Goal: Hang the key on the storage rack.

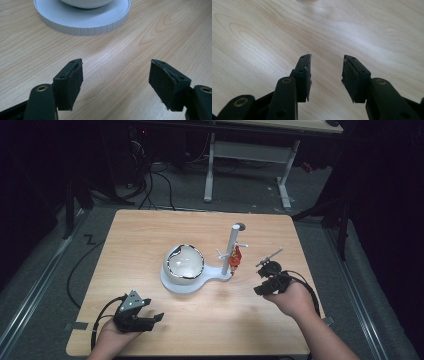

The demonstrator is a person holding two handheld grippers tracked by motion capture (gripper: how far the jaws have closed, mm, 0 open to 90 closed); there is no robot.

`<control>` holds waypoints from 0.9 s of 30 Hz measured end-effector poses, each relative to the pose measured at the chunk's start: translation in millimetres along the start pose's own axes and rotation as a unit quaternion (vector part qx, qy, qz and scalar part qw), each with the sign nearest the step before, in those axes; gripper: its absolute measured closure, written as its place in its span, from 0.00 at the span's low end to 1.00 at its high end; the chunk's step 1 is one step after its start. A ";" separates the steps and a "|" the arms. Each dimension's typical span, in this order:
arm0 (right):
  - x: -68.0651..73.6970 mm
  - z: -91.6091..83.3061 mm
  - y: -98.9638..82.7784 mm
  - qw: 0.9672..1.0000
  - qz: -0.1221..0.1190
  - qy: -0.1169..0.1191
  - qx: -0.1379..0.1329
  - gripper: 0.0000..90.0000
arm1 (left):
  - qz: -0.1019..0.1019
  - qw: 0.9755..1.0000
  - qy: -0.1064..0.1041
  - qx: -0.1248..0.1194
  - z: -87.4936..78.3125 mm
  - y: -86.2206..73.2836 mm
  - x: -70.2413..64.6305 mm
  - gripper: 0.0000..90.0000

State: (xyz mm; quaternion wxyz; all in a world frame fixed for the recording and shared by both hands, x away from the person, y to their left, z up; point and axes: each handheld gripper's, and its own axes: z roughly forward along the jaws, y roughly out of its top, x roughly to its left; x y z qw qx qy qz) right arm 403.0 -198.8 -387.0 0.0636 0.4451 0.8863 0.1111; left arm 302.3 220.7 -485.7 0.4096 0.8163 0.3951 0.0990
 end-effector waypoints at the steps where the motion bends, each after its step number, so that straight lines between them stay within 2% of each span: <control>1: 1.5 4.8 -6.4 1.000 0.006 0.003 -0.007 0.65 | -0.001 1.000 0.000 0.000 0.4 -0.3 -0.1 0.31; 2: 3.2 9.6 -12.8 1.000 0.004 0.000 -0.012 0.65 | -0.001 1.000 -0.001 0.000 0.8 -0.5 -0.2 0.31; 3: 8.5 19.0 -25.8 1.000 0.002 -0.006 -0.029 0.64 | 0.000 1.000 -0.001 0.002 1.6 -0.8 -0.3 0.31; 4: 8.5 19.0 -25.8 1.000 0.002 -0.006 -0.029 0.64 | 0.000 1.000 -0.001 0.002 1.6 -0.8 -0.3 0.31; 5: 15.6 26.1 -38.6 0.999 -0.003 -0.019 -0.049 0.64 | -0.001 1.000 -0.002 0.003 2.0 -0.9 -0.4 0.31; 6: 15.6 26.1 -38.6 0.999 -0.003 -0.019 -0.049 0.64 | 0.000 1.000 -0.003 0.002 2.3 -0.7 -0.3 0.31; 7: 19.2 29.1 -44.9 0.998 -0.003 -0.022 -0.062 0.64 | 0.000 1.000 -0.003 0.001 2.3 -0.3 -0.1 0.31; 8: 25.1 34.8 -56.7 0.996 0.004 -0.019 -0.088 0.62 | -0.001 1.000 -0.003 -0.001 2.2 0.1 0.4 0.31; 9: 25.1 34.8 -56.7 0.996 0.004 -0.019 -0.088 0.62 | -0.004 1.000 -0.003 -0.003 2.1 0.4 0.9 0.31; 12: 32.2 43.2 -71.9 0.991 0.007 -0.040 -0.131 0.57 | -0.009 1.000 -0.001 -0.012 1.0 1.3 1.4 0.31; 13: 34.5 46.5 -76.9 0.988 0.010 -0.050 -0.148 0.54 | -0.010 1.000 -0.002 -0.015 0.5 1.7 1.5 0.31; 15: 36.7 56.6 -89.9 0.979 0.024 -0.057 -0.194 0.50 | -0.012 1.000 -0.001 -0.020 -0.2 2.0 1.8 0.31; 16: 35.5 60.2 -93.4 0.980 0.028 -0.039 -0.195 0.47 | -0.015 1.000 0.002 -0.024 -0.6 2.0 2.3 0.31; 17: 30.7 54.7 -91.5 0.976 0.040 -0.013 -0.215 0.41 | -0.024 0.999 0.004 -0.032 -1.3 1.7 3.4 0.31; 18: 30.7 54.7 -91.5 0.976 0.040 -0.013 -0.215 0.41 | -0.024 0.999 0.004 -0.032 -1.3 1.7 3.4 0.31; 19: 28.1 53.9 -92.9 0.972 0.037 -0.028 -0.231 0.37 | -0.026 0.999 0.007 -0.037 -2.3 1.7 4.2 0.31; 20: 28.1 53.9 -92.9 0.972 0.037 -0.028 -0.231 0.37 | -0.026 0.999 0.007 -0.037 -2.3 1.7 4.2 0.31; 21: 24.6 58.5 -92.2 0.974 0.040 -0.019 -0.222 0.32 | -0.030 0.999 0.007 -0.040 -2.5 1.4 4.5 0.30; 24: 21.3 59.7 -91.7 0.973 0.039 -0.024 -0.226 0.31 | -0.031 0.998 0.014 -0.044 -2.6 -0.5 4.7 0.28; 26: 17.6 58.9 -92.1 0.970 0.042 -0.024 -0.236 0.32 | -0.030 0.999 0.017 -0.040 -1.8 -1.7 4.2 0.27; 27: 14.7 57.3 -92.9 0.968 0.051 -0.024 -0.245 0.32 | -0.029 0.999 0.018 -0.039 -1.1 -2.6 3.5 0.26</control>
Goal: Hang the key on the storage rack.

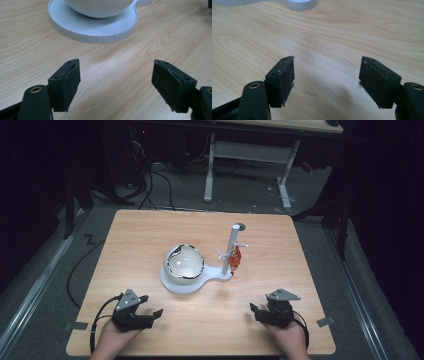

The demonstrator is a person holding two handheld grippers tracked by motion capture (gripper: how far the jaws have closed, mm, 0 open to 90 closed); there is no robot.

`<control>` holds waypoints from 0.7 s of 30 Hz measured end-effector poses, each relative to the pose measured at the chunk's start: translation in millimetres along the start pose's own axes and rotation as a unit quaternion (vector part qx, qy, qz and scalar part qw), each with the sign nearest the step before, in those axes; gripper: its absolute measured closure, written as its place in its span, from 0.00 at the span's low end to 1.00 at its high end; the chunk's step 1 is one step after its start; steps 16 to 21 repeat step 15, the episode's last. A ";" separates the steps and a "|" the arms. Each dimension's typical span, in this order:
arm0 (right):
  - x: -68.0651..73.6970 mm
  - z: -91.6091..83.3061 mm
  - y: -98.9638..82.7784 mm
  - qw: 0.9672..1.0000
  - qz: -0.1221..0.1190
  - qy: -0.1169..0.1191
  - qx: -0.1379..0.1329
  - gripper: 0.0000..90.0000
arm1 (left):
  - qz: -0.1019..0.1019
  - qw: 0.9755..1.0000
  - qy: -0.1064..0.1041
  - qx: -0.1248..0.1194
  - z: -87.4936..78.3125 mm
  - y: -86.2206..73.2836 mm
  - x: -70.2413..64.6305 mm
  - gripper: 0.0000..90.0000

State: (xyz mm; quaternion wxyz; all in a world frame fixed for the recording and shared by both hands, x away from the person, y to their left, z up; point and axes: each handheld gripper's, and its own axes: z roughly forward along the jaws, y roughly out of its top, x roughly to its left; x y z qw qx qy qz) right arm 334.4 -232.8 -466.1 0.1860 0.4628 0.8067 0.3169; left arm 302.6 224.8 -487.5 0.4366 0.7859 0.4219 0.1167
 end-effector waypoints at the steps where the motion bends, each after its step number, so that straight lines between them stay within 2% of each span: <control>1: 0.0 0.0 0.0 1.000 0.000 0.000 0.000 0.32 | 0.000 1.000 0.000 0.000 0.0 0.0 0.0 0.26; 4: -1.9 -2.8 0.5 1.000 0.003 -0.005 -0.013 0.32 | 0.002 1.000 -0.001 0.001 0.7 -0.2 0.0 0.25; 12: 2.0 -4.1 -3.5 1.000 -0.008 -0.017 -0.008 0.33 | 0.007 1.000 -0.006 -0.002 5.2 4.6 1.1 0.25; 21: 0.9 -6.2 -6.4 1.000 -0.007 -0.022 -0.006 0.33 | 0.008 1.000 -0.010 -0.004 8.6 7.8 0.7 0.25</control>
